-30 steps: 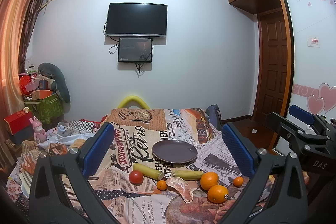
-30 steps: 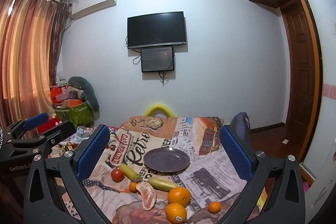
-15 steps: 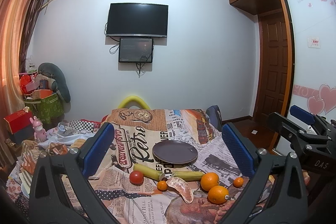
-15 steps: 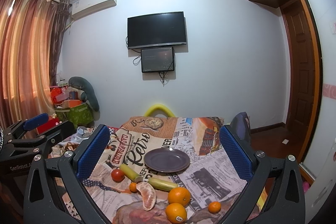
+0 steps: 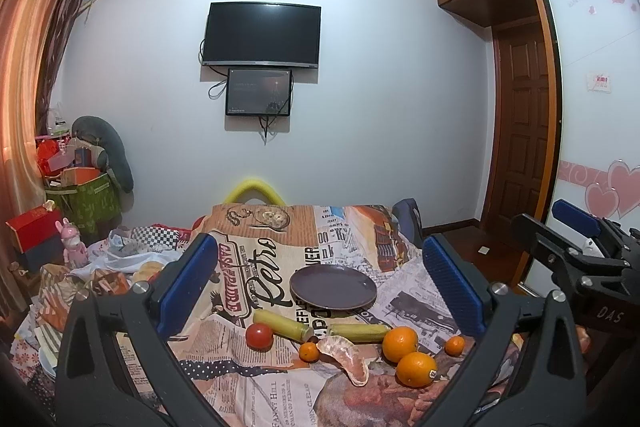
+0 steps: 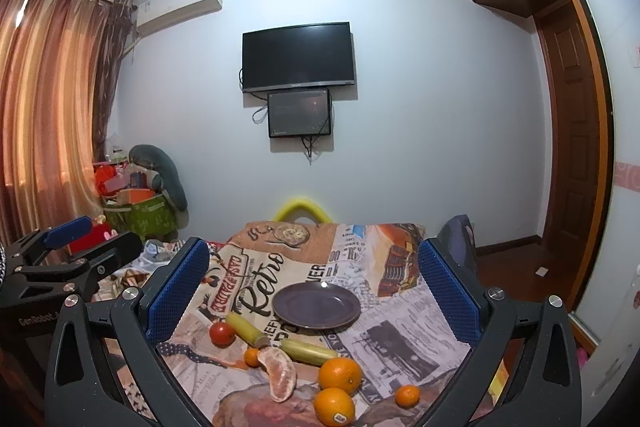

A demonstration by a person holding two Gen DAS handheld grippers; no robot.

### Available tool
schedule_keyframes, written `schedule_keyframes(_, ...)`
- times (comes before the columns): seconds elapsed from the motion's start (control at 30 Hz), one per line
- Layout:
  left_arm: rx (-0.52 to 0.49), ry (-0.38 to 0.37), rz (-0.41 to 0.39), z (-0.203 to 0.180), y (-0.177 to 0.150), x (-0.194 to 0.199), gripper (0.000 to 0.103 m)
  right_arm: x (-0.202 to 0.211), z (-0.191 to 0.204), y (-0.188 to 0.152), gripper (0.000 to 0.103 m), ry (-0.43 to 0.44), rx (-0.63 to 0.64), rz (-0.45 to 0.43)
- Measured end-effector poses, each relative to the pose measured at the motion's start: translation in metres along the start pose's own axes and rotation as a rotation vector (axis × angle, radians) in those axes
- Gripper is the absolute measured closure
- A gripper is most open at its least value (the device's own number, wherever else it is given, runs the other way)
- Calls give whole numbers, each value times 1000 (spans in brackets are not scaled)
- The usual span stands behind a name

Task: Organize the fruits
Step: 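Grasp the grapefruit segment with the left tool while the right tool grasps the large orange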

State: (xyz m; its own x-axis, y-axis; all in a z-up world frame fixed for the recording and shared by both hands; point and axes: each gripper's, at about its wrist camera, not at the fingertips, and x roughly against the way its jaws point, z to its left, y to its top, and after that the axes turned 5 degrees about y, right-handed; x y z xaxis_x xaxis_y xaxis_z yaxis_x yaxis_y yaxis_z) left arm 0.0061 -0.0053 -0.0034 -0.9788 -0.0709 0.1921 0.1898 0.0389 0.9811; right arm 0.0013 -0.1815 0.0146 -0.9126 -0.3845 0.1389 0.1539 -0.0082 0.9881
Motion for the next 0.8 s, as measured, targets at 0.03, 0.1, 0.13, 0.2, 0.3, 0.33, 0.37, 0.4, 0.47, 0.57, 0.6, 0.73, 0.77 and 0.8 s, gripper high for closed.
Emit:
schedule_keyframes(0.03,0,-1,6,1,0,-2,0,-3,-1,-2,0,-2,4,7)
schedule_keyframes(0.1,-1,1,24,4,-2,-9,0,-10,-3,-6,0,-13,15,34)
schedule_keyframes(0.13,-3,5,32,5,-3,-13,0,-14,-5,-9,0,-18,22,48)
schedule_keyframes(0.2,-5,11,58,8,-6,-22,0,-20,-8,-14,0,-33,30,75)
schedule_keyframes(0.3,-3,17,95,13,-12,-37,0,-33,-16,-26,0,-43,38,134)
schedule_keyframes(0.33,-9,16,112,15,-14,-43,0,-37,-18,-30,0,-36,40,153)
schedule_keyframes(0.37,-13,13,126,16,-16,-48,0,-43,-22,-37,0,-34,40,181)
schedule_keyframes(0.4,-16,10,141,18,-19,-53,0,-45,-24,-41,0,-35,38,197)
schedule_keyframes(0.47,-21,11,178,21,-26,-65,0,-52,-29,-51,0,-32,31,236)
schedule_keyframes(0.57,-30,7,240,26,-37,-82,2,-66,-35,-67,0,-39,20,308)
schedule_keyframes(0.6,-35,4,262,27,-42,-88,6,-72,-36,-74,0,-41,16,344)
schedule_keyframes(0.73,-43,-24,369,30,-59,-113,17,-87,-46,-97,0,-31,-10,477)
schedule_keyframes(0.77,-42,-34,396,30,-65,-119,20,-92,-48,-105,0,-29,-13,519)
schedule_keyframes(0.8,-40,-41,418,30,-70,-124,21,-94,-50,-109,0,-30,-15,539)
